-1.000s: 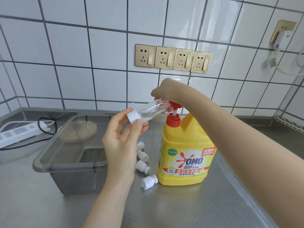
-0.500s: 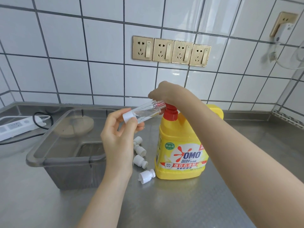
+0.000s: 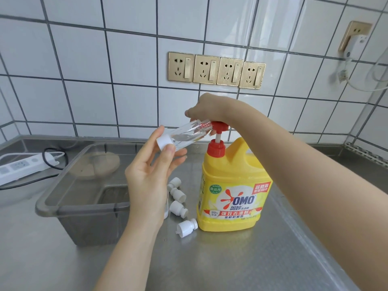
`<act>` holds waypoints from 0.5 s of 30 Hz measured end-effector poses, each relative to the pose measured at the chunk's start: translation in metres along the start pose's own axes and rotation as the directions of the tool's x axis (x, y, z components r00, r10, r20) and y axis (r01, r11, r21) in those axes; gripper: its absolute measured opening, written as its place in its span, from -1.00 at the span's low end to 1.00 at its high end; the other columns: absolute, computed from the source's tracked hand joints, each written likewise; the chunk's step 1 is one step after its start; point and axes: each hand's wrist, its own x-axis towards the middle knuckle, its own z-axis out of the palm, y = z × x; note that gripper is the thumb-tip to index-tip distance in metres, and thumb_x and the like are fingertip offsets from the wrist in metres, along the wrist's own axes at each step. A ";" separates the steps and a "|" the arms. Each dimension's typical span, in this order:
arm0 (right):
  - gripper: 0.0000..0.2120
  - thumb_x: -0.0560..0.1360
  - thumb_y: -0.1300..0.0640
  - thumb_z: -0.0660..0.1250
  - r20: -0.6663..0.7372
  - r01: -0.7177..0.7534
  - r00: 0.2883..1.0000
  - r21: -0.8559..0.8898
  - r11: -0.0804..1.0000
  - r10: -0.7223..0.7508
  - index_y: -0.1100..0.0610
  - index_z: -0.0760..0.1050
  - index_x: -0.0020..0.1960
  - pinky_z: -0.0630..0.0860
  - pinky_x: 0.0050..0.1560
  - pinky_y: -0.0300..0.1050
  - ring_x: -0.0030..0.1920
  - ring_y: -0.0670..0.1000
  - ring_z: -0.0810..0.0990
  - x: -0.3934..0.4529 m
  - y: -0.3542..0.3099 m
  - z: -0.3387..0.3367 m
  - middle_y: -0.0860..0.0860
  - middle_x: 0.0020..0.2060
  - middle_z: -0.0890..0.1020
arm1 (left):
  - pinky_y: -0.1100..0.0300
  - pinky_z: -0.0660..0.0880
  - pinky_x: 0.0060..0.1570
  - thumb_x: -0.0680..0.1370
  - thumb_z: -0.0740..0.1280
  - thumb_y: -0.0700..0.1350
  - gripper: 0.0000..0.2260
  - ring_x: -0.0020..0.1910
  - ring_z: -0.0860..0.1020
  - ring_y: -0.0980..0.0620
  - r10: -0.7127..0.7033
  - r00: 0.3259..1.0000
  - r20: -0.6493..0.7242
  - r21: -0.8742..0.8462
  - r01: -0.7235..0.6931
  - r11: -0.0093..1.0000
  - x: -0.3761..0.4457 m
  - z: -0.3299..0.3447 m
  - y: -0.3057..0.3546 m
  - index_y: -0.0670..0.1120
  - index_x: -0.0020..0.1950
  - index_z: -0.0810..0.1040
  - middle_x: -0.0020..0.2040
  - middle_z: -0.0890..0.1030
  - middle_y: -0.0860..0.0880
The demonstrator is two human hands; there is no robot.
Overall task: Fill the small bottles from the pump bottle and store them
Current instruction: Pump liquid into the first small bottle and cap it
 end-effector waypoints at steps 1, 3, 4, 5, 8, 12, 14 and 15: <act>-0.80 0.54 0.10 0.23 -0.004 -0.003 1.000 0.002 1.000 0.003 0.19 0.37 -0.20 0.38 -0.49 -0.25 -0.65 0.04 0.46 0.001 0.001 0.000 0.09 -0.37 0.43 | 0.20 0.59 -0.01 0.46 0.35 -0.07 -0.64 -0.08 0.67 -0.03 0.000 1.000 0.000 0.000 0.000 1.000 0.000 0.000 0.000 0.00 0.26 0.55 -0.17 0.67 0.11; -0.76 0.54 0.13 0.23 0.006 -0.016 1.000 0.043 0.999 0.016 0.20 0.32 -0.26 0.40 -0.55 -0.26 -0.71 0.02 0.47 0.001 0.003 0.000 0.11 -0.40 0.44 | 0.21 0.59 -0.03 0.50 0.34 -0.10 -0.69 -0.10 0.67 -0.03 0.002 1.000 0.000 0.003 -0.002 1.000 0.000 -0.001 -0.001 -0.01 0.25 0.56 -0.18 0.67 0.11; -0.75 0.54 0.13 0.23 0.005 -0.022 1.000 0.050 0.999 0.021 0.21 0.31 -0.26 0.40 -0.57 -0.28 -0.74 -0.01 0.46 0.000 0.004 0.001 0.10 -0.44 0.45 | 0.22 0.59 -0.04 0.54 0.33 -0.15 -0.73 -0.11 0.67 -0.02 0.003 1.000 -0.005 0.006 -0.003 1.000 0.001 -0.001 -0.002 -0.02 0.23 0.57 -0.18 0.67 0.09; -0.74 0.55 0.13 0.23 0.003 -0.032 0.999 0.046 0.998 0.032 0.21 0.31 -0.26 0.36 -0.61 -0.34 -0.77 -0.04 0.42 -0.001 0.006 0.001 0.08 -0.50 0.46 | 0.21 0.59 -0.05 0.56 0.32 -0.18 -0.77 -0.12 0.67 -0.02 0.003 1.000 -0.013 0.010 -0.003 1.000 0.001 -0.001 -0.003 -0.03 0.21 0.58 -0.17 0.67 0.06; -0.73 0.57 0.13 0.22 0.001 -0.061 0.998 0.067 0.996 0.061 0.20 0.30 -0.26 0.27 -0.68 -0.44 -0.81 -0.08 0.34 -0.003 0.009 0.000 0.02 -0.66 0.44 | 0.20 0.59 -0.06 0.55 0.33 -0.15 -0.80 -0.16 0.67 -0.02 0.002 0.999 -0.039 0.020 -0.001 1.000 0.001 -0.002 -0.005 -0.02 0.16 0.61 -0.11 0.68 -0.06; -0.81 0.56 0.10 0.19 0.057 -0.097 0.994 0.131 0.987 0.090 0.18 0.31 -0.17 0.43 -0.54 -0.29 -0.57 0.05 0.60 0.001 0.010 0.007 0.05 -0.59 0.59 | 0.21 0.59 -0.06 0.53 0.35 -0.12 -0.79 -0.17 0.67 -0.01 -0.004 0.999 -0.049 0.028 0.005 1.000 0.001 -0.003 -0.006 -0.02 0.15 0.61 -0.08 0.70 -0.07; -0.79 0.55 0.04 0.21 0.042 -0.089 0.996 0.109 0.990 0.085 0.19 0.37 -0.13 0.44 -0.39 -0.20 -0.38 0.12 0.62 0.005 0.010 0.012 0.12 -0.34 0.64 | 0.21 0.59 -0.07 0.55 0.34 -0.16 -0.83 -0.18 0.67 -0.01 -0.017 0.998 -0.066 0.025 0.018 1.000 0.002 -0.004 -0.007 -0.02 0.12 0.63 -0.10 0.70 -0.07; -0.76 0.55 0.00 0.21 0.027 -0.076 0.997 0.071 0.995 0.075 0.20 0.42 -0.08 0.40 -0.37 -0.20 -0.36 0.09 0.56 0.005 0.011 0.013 0.11 -0.27 0.60 | 0.21 0.59 -0.08 0.56 0.34 -0.18 -0.84 -0.19 0.66 -0.01 -0.026 0.997 -0.072 0.018 0.027 0.999 0.002 -0.004 -0.008 -0.03 0.11 0.63 -0.11 0.70 -0.06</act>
